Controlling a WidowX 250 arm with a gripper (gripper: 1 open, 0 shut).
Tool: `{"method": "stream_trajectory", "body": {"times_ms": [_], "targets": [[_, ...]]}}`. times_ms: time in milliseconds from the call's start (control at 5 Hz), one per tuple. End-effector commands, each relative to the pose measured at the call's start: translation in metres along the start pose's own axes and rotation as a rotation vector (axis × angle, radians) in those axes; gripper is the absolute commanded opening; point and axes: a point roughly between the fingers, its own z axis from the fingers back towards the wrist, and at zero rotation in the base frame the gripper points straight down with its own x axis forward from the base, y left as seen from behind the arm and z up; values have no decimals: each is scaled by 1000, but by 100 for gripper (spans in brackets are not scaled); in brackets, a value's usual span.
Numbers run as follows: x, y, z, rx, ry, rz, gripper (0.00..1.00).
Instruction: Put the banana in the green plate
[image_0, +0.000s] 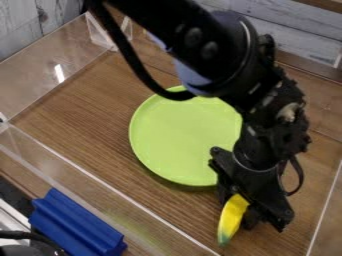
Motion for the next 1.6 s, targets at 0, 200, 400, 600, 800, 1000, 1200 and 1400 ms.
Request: {"method": "stream_trajectory", "body": {"times_ms": [0,200,400,600,800,1000,1200,1400], "targets": [[12,2,18,-4,-45,13,0],[12,4,23,-1,-28,21,0],[13,6,33,5,-11,36,0],[15,14,61,24,-14,80,0],[19,33,94,56,-27,133,0],[19,66,121,94,-43,160,0],[15,99,127,101,-65,129,0],[6,105,120,96,-74,122,0]]}}
